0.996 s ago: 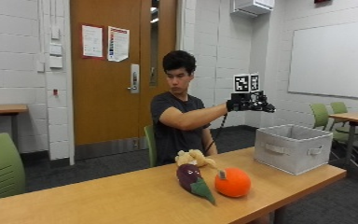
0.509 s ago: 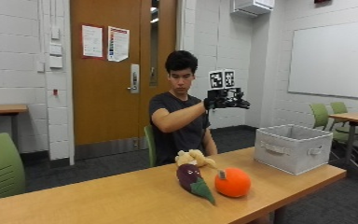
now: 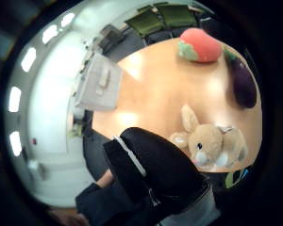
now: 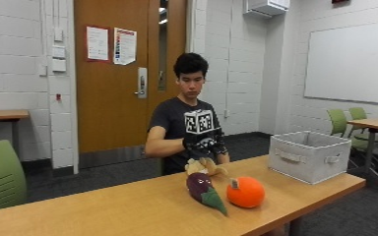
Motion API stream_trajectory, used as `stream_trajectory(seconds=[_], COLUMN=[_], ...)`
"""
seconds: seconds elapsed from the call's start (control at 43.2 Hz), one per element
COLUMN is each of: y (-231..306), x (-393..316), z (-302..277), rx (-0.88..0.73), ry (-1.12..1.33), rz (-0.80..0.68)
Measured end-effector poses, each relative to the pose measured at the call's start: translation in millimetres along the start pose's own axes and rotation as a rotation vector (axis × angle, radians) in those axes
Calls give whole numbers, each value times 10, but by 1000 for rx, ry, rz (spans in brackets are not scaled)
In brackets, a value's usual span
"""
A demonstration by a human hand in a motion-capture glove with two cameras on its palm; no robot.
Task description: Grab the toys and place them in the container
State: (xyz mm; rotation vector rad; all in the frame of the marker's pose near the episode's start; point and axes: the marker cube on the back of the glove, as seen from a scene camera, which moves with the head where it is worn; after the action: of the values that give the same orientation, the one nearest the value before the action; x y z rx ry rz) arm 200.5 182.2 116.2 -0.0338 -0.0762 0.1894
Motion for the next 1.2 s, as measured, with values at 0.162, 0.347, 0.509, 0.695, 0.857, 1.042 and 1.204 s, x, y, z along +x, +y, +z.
stream_trajectory(seconds=[0.162, 0.347, 0.509, 0.695, 0.857, 1.042, 1.204], y=[125, 333, 530, 597, 592, 330, -10], x=[111, 182, 281, 269, 301, 402, 332], z=[518, 777, 856, 792, 701, 608, 244], rx=[-86, -150, -185, -191, -57, 32, 34], ry=[27, 59, 50, 54, 102, 78, 12], rz=[7, 37, 54, 76, 98, 152, 169])
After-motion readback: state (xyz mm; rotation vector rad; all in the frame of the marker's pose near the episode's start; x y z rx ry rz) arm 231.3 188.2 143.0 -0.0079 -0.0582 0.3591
